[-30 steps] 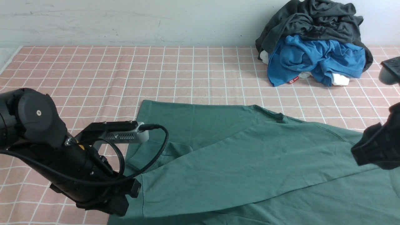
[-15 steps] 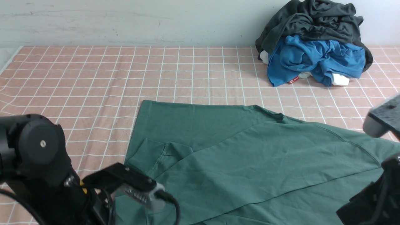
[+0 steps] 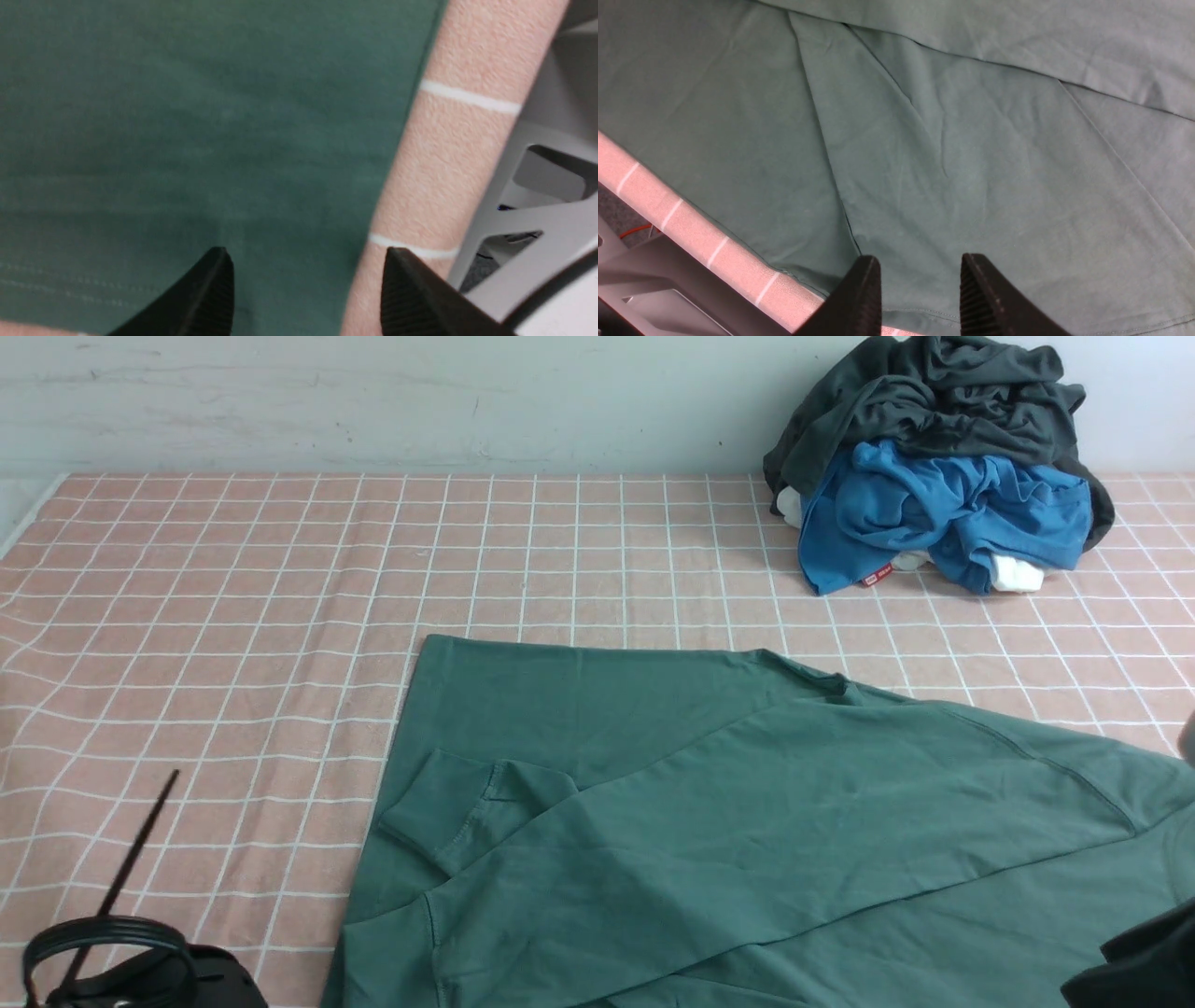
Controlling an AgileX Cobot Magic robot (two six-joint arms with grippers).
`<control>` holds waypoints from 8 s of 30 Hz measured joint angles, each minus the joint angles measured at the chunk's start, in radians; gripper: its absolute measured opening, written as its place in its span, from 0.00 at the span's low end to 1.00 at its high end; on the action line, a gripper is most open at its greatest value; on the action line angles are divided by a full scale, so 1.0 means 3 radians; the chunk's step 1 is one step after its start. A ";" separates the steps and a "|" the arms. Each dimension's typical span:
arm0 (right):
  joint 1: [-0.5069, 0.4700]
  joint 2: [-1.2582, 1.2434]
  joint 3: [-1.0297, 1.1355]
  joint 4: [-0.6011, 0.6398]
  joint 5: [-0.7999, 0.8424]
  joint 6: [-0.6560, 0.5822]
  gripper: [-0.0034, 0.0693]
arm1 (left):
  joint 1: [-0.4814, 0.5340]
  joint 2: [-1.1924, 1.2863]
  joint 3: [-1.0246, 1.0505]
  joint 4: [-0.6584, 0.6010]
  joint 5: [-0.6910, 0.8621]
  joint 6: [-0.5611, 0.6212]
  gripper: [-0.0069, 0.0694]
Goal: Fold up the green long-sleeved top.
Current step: Use both arms simultaneously to clamp the lower edge of the clothing fabric, then use both arms to drag the lower edge of the fabric forward and fold it over the upper edge, then use the right arm to clamp the right edge of the fabric
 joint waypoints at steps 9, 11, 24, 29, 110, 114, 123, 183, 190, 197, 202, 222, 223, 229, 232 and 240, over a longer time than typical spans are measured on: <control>0.0000 0.0000 0.0009 -0.0048 0.0000 -0.0009 0.36 | -0.0010 0.0278 -0.0040 0.0055 -0.0062 0.0007 0.61; 0.0000 0.0000 0.0009 -0.0051 0.0000 -0.0009 0.36 | -0.0010 0.0275 -0.0056 0.0030 0.0092 0.0020 0.61; 0.0000 0.0000 0.0009 -0.0138 0.0000 -0.0009 0.36 | -0.0010 0.0305 -0.0051 0.0224 0.0009 0.0025 0.61; 0.0000 0.0000 0.0009 -0.0182 0.0000 -0.0009 0.36 | -0.0010 0.0327 -0.0066 0.0243 0.0012 -0.0033 0.56; 0.0000 0.0007 0.0009 -0.0437 0.0000 -0.0356 0.39 | 0.0207 0.0158 -0.0299 0.0164 0.0569 -0.0266 0.10; 0.0000 0.0102 0.0063 -0.0396 -0.0007 -0.0727 0.48 | 0.0406 -0.0075 -0.0303 0.0158 0.0821 -0.0269 0.10; 0.0005 0.0330 0.0805 -0.0436 -0.0168 -0.1330 0.72 | 0.0650 -0.0203 -0.0303 0.0161 0.0934 -0.0263 0.10; -0.1360 0.1969 -0.0871 -0.0633 -0.0849 -0.2316 0.06 | 0.2164 0.0955 -0.3034 0.0224 0.1020 0.0233 0.10; -0.1722 0.2939 -0.1719 -0.0537 -0.0840 -0.2388 0.06 | 0.2290 0.2084 -0.4412 0.0224 0.1216 0.0309 0.10; -0.1800 0.3465 -0.2052 -0.0486 -0.0942 -0.2403 0.06 | 0.2293 0.2678 -0.4920 0.0344 0.1151 0.0313 0.10; -0.1810 0.3717 -0.2129 -0.0486 -0.1200 -0.2231 0.10 | 0.2304 0.2961 -0.5022 0.0417 0.0872 0.0310 0.18; -0.1447 0.3671 -0.2562 -0.0435 -0.0639 -0.0738 0.38 | 0.2403 0.3075 -0.5453 0.0317 0.1295 -0.0546 0.50; -0.1294 0.3716 -0.2563 -0.0119 -0.0634 -0.0936 0.34 | 0.2363 0.3072 -0.5456 0.0224 0.1315 -0.0503 0.43; -0.0981 0.4036 -0.2577 0.0112 -0.0862 -0.1099 0.24 | 0.2290 0.3047 -0.5346 0.0010 0.1327 -0.0439 0.14; -0.0959 0.4203 -0.2580 0.0116 -0.0947 -0.1095 0.20 | 0.2283 0.2944 -0.5179 -0.0004 0.1327 -0.0439 0.10; -0.0984 0.4307 -0.2580 -0.0271 -0.1840 -0.0445 0.17 | 0.2279 0.2433 -0.4219 -0.0045 0.1324 -0.0439 0.09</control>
